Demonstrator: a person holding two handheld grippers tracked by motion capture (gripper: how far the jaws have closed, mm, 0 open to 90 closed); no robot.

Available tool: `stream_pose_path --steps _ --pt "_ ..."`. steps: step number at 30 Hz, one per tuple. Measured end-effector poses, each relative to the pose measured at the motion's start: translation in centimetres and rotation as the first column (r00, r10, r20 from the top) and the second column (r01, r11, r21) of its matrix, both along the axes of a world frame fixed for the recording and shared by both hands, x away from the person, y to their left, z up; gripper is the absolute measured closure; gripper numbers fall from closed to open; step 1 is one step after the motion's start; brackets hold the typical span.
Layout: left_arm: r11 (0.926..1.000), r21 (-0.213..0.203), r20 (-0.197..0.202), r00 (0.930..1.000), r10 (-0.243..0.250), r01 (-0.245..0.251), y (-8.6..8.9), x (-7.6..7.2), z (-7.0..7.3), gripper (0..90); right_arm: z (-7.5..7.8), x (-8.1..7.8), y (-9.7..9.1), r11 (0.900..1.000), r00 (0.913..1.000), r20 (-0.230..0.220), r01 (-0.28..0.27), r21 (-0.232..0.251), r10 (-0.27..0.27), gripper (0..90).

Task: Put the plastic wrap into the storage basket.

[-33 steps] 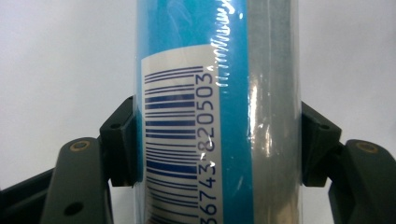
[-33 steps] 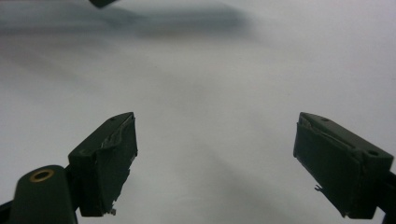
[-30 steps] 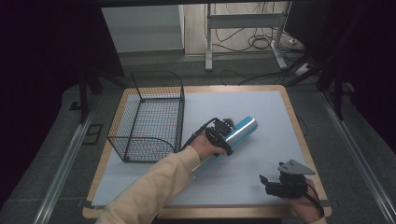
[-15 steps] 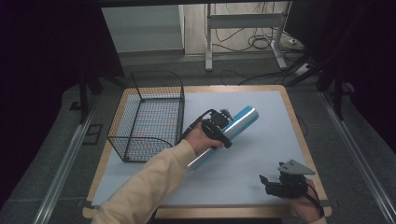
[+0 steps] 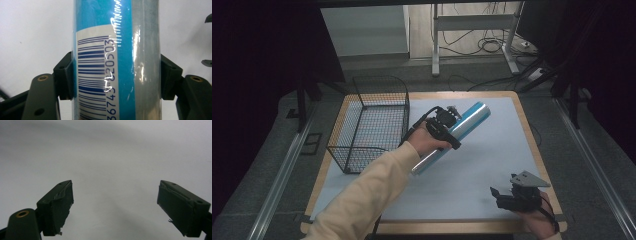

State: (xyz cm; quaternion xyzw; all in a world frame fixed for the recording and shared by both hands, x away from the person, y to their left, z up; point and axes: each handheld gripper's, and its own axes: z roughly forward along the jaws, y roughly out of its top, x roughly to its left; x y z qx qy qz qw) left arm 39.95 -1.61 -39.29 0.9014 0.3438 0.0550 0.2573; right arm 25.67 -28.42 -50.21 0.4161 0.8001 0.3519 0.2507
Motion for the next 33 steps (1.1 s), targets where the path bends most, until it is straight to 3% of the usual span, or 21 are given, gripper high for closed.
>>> stream_pose_path --steps 12,16,33 --pt "0.9997 -0.020 0.045 0.9989 0.015 -0.014 0.9 0.2 2.9 31.5 0.1 0.0 -0.1 1.0000 1.0000 0.000 0.000 0.002 0.000 13.9" --pt "0.9995 -0.029 0.031 0.9995 0.012 -0.011 1.2 0.4 3.5 31.5 0.1 0.0 0.0 1.0000 1.0000 -0.002 0.001 0.001 -0.001 13.9" --pt "0.9976 -0.026 0.083 0.9944 0.066 -0.064 3.1 1.2 5.5 31.5 0.1 0.0 -0.1 1.0000 1.0000 0.000 0.005 0.002 -0.005 13.9"
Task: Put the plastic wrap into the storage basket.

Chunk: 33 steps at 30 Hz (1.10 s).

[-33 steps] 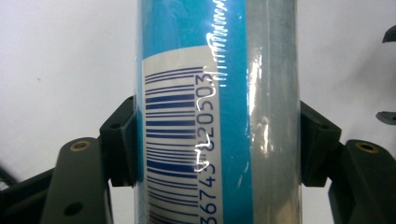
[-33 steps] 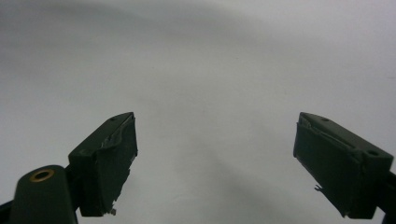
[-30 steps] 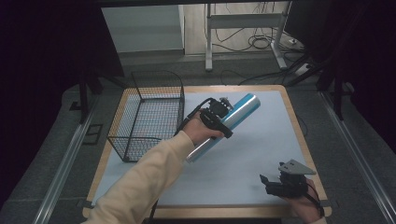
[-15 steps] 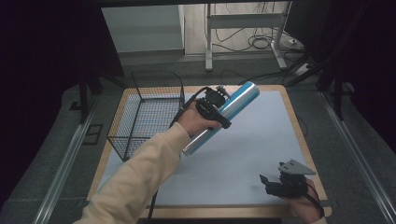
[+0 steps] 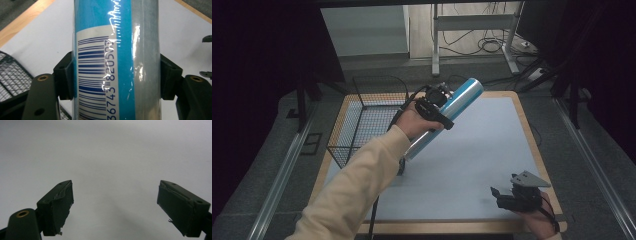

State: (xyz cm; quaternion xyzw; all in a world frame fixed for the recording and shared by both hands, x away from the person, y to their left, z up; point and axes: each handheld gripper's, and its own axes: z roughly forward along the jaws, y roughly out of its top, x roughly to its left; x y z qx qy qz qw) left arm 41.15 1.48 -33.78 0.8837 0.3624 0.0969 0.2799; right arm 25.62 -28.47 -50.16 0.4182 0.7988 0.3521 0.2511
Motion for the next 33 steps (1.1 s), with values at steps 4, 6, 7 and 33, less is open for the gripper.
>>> stream_pose_path --steps 4,6,7,33 --pt "0.9999 0.000 0.010 0.9998 0.014 -0.014 0.5 0.2 0.4 31.5 0.0 0.0 0.0 1.0000 1.0000 -0.001 0.000 -0.001 0.000 13.9" --pt "0.9998 0.008 0.014 0.9997 0.019 -0.019 1.0 0.4 0.6 31.6 0.0 0.0 0.0 1.0000 1.0000 -0.001 0.001 -0.001 -0.001 14.0" --pt "0.9996 0.012 0.017 0.9995 0.027 -0.027 1.4 0.6 0.8 31.5 0.0 0.0 0.0 1.0000 1.0000 -0.002 0.002 -0.001 -0.002 13.9" --pt "0.9897 0.033 0.054 0.9891 0.137 -0.139 4.7 2.4 1.2 31.6 -0.1 0.1 0.0 1.0000 1.0000 0.000 0.005 0.000 -0.005 14.0"
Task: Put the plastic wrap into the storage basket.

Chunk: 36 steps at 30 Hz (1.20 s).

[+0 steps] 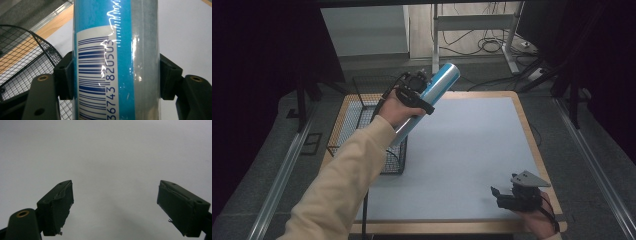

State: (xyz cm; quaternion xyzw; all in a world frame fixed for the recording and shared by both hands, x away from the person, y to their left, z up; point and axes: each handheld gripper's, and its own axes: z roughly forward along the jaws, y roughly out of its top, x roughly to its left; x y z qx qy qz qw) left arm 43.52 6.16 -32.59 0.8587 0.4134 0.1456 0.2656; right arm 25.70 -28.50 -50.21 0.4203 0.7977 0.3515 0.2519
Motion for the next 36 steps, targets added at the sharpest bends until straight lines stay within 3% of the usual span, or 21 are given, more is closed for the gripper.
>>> stream_pose_path --steps 15,36 --pt "0.9988 0.022 -0.005 0.9990 0.044 -0.044 1.6 1.3 -0.6 31.6 0.0 0.0 -0.1 1.0000 1.0000 -0.004 0.003 -0.003 -0.003 14.0" --pt "0.9910 0.058 -0.010 0.9925 0.122 -0.121 4.1 3.3 -2.5 31.6 -0.1 0.1 -0.1 0.9999 1.0000 -0.005 0.008 -0.006 -0.008 14.0"
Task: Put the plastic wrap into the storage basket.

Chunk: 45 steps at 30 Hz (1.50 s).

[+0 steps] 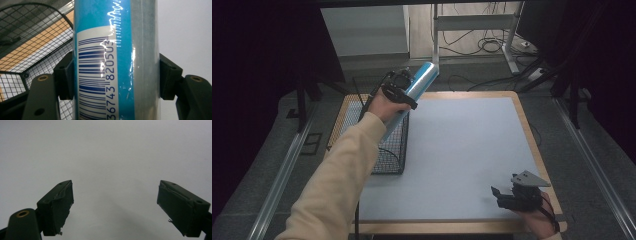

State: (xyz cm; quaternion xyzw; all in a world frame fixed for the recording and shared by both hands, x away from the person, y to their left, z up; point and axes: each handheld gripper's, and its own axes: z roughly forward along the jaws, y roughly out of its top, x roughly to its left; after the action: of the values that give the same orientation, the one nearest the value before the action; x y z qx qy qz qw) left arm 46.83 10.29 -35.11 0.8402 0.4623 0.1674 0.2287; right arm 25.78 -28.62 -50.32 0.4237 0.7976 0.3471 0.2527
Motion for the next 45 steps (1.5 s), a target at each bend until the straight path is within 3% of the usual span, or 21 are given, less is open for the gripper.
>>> stream_pose_path --steps 18,29,41,45 --pt "0.9967 0.043 -0.026 0.9972 0.070 -0.068 2.6 1.5 -2.3 31.6 0.0 0.0 0.0 1.0000 1.0000 -0.001 0.002 -0.006 -0.002 14.0" --pt "0.9940 0.071 -0.023 0.9961 0.085 -0.083 3.2 2.4 -3.5 31.6 0.0 0.0 0.0 1.0000 1.0000 0.000 0.003 -0.006 -0.003 14.0" --pt "0.9880 0.128 -0.071 0.9930 0.095 -0.086 3.8 4.1 -6.2 31.6 -0.1 0.0 -0.2 0.9999 1.0000 -0.001 0.009 -0.006 -0.009 14.0" --pt "0.9889 0.119 -0.069 0.9928 0.098 -0.089 3.9 4.3 -6.3 31.5 -0.1 0.0 -0.2 0.9999 1.0000 -0.001 0.008 -0.007 -0.008 14.0"
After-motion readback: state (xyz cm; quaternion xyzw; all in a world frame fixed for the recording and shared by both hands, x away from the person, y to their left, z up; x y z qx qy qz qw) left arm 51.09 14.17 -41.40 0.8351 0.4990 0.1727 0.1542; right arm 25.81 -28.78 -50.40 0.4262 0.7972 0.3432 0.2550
